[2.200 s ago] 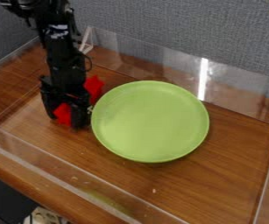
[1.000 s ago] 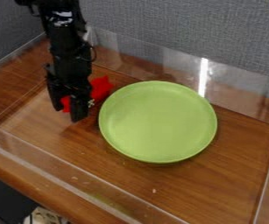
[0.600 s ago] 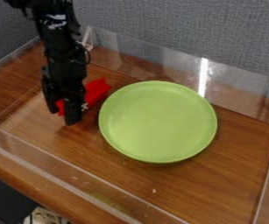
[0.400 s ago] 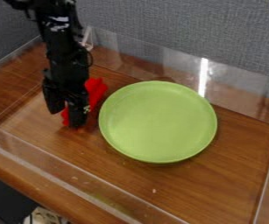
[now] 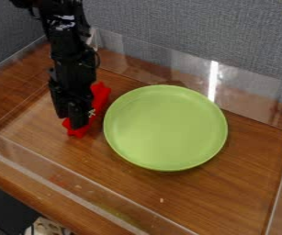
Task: Put the carrot on the right side
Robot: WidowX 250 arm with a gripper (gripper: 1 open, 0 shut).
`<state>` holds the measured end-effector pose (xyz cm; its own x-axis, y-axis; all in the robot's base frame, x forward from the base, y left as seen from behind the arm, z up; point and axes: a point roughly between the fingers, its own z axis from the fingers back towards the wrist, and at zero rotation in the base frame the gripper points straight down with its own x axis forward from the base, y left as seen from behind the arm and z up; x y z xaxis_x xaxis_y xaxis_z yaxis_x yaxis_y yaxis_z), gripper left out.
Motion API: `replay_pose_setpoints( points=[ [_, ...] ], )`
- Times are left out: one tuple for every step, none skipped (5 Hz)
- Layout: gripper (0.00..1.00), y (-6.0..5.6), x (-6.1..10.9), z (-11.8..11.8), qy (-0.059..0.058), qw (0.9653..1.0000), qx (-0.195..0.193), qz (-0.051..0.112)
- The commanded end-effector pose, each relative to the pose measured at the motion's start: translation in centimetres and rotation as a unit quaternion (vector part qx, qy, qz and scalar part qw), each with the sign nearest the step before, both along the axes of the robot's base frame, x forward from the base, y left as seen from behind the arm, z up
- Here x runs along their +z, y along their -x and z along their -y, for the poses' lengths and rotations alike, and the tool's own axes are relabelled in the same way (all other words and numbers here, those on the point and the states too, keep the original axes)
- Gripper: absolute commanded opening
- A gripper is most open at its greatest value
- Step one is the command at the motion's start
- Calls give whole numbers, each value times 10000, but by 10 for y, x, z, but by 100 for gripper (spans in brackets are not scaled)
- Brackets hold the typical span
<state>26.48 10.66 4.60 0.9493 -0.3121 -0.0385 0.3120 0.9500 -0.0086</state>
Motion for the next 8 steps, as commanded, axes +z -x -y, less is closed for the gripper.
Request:
replay_pose_setpoints(
  points=[
    [100,-8,12,-9,-123,9996,-24,253],
    [0,-12,12,3,-117,9994,251,231],
    [100,-15,18,13,-143,9972,692,255],
    [100,-21,18,11,-131,9937,1085,261],
    [100,-19,16,20,-90,9952,941,260],
    [100,-23,12,39,-51,9967,755,291],
    [0,-28,5,46,-42,9973,668,305],
    [0,-25,5,50,-54,9955,890,310]
  ],
)
